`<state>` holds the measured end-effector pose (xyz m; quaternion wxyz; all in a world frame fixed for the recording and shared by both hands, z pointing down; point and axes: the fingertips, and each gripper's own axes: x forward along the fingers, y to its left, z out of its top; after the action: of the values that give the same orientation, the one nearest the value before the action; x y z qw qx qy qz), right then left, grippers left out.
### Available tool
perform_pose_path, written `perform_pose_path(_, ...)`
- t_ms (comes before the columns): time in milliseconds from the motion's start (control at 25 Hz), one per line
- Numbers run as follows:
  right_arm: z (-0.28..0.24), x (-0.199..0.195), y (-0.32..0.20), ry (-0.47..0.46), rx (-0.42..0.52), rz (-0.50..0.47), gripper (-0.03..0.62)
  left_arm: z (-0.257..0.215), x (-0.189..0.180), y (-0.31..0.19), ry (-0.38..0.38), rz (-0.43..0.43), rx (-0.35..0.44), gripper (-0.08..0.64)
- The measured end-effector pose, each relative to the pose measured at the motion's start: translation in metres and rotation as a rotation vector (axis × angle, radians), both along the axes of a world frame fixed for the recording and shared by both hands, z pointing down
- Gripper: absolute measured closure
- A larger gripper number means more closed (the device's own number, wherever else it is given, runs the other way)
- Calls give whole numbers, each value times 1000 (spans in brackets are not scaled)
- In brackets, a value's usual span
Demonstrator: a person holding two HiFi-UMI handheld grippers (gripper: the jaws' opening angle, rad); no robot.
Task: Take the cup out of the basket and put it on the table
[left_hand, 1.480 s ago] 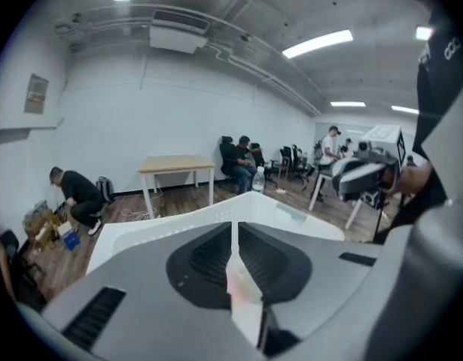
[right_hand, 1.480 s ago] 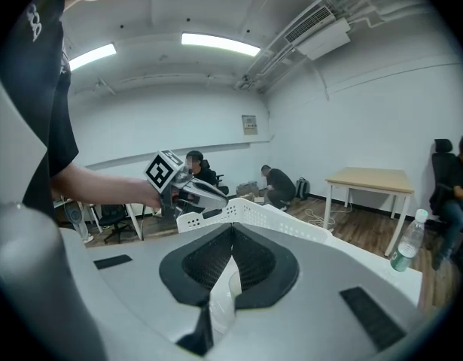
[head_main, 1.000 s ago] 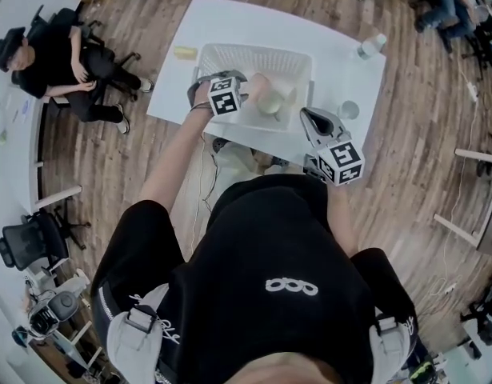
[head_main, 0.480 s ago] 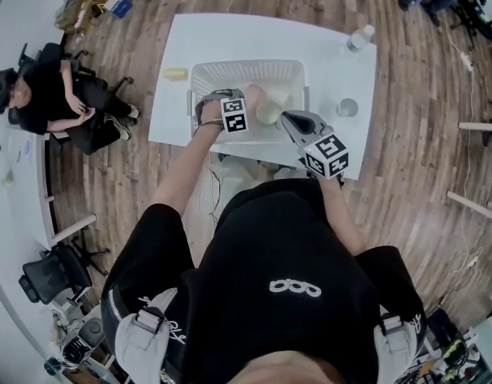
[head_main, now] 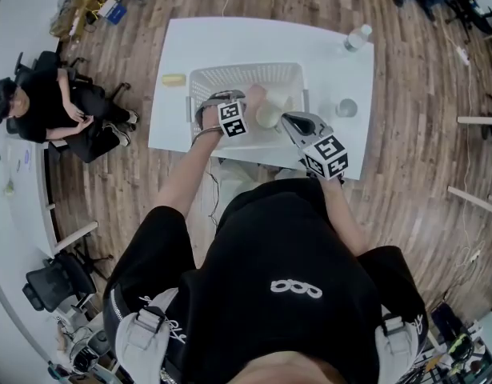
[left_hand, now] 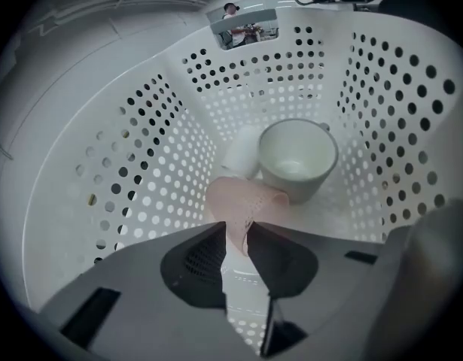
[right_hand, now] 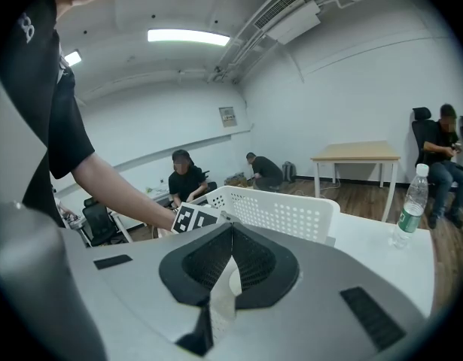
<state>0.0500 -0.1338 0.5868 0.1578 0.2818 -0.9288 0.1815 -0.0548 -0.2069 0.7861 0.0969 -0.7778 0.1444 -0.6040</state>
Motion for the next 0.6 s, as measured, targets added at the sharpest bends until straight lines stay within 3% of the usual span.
perform_pose_path(240,1,4,0,3,-1,2,568,-14,-5,-10,60,-75,27,534)
perform_pose_path(600,-2,9,8,-10,7,-6,568,-31,-11,-5,76,-126,51,537)
